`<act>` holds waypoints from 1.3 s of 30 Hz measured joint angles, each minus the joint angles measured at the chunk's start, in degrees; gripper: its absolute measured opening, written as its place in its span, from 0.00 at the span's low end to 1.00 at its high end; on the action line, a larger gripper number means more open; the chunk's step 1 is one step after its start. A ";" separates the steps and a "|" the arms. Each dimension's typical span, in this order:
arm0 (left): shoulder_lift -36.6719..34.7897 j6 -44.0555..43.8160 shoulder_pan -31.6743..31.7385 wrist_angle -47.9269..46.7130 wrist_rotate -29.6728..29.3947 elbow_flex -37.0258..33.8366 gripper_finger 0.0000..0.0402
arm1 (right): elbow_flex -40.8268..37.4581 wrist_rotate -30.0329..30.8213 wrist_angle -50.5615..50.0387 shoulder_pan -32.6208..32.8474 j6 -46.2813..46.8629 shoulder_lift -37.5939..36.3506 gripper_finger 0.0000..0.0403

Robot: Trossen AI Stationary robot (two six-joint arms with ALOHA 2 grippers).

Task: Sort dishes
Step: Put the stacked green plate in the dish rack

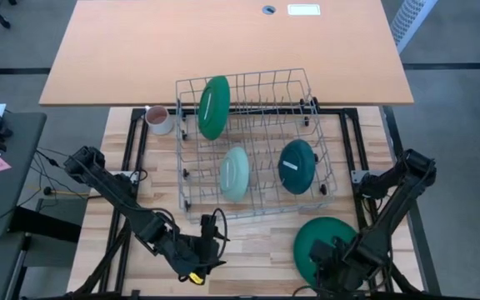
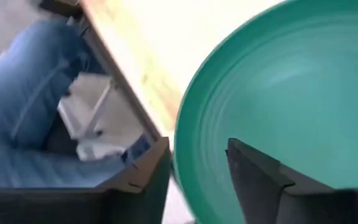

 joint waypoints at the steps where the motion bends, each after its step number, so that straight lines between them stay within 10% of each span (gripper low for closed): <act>1: -0.03 -0.28 -0.18 -0.27 0.73 0.00 0.69 | -0.06 0.47 0.04 0.00 0.51 0.29 0.44; 10: 0.01 -6.26 -2.49 -3.08 1.17 0.02 0.69 | -0.06 -0.04 3.60 -0.07 3.16 5.71 0.64; 39: 0.01 -13.89 -7.37 -3.05 0.65 0.02 0.69 | -0.06 -0.17 5.80 -1.30 2.57 9.51 0.65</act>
